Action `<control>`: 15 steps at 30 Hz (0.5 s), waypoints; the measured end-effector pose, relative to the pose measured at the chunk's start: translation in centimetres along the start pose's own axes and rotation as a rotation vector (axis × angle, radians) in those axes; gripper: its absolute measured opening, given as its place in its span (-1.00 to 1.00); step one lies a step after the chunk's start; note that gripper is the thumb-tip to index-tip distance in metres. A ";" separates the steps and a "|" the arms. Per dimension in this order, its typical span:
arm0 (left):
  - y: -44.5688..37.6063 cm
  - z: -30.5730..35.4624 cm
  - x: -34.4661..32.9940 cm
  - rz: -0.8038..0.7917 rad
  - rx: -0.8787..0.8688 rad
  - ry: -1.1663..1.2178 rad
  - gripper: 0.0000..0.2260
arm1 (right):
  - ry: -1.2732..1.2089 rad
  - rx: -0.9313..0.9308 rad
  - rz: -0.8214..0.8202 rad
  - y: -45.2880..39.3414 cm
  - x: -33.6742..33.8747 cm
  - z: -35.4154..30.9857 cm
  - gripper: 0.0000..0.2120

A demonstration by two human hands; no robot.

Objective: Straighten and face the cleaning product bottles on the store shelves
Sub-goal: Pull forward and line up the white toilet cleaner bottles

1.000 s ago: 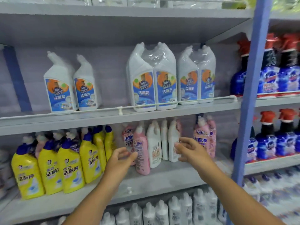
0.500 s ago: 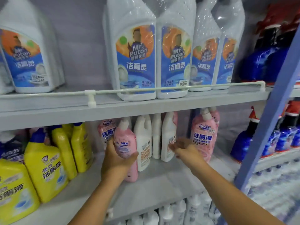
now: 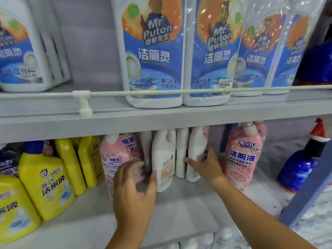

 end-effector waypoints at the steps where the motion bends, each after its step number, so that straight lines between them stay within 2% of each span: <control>1: 0.3 0.5 -1.4 -0.122 0.075 0.078 -0.59 | 0.017 0.013 -0.003 -0.3 0.0 0.1 -0.04; 4: 0.2 -0.1 -6.3 -0.350 0.290 0.083 -0.37 | 0.100 0.021 -0.011 -0.4 0.2 0.2 -0.05; 6: -0.9 -0.5 -8.2 -0.444 0.373 -0.006 -0.40 | 0.100 0.014 -0.028 -0.3 0.3 0.5 -0.02; 8: -1.9 -0.6 -9.3 -0.505 0.453 0.002 -0.53 | 0.044 -0.017 -0.062 -0.3 0.2 1.3 0.07; 12: -1.6 -1.0 -9.3 -0.487 0.529 0.060 -0.64 | -0.126 -0.061 -0.177 0.6 0.9 1.9 -0.11; 15: 0.2 -0.8 -7.7 -0.462 0.543 0.104 -0.67 | -0.141 -0.032 -0.247 1.2 1.7 1.7 0.02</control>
Point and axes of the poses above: each hand's wrist, its own y-axis away from the middle knuckle, its own x-axis out of the back of the hand, z = x × y, the point moved 3 cm from there along -y, towards the middle knuckle, and after that the axes turned 12 degrees about -y, right-handed, at the moved point
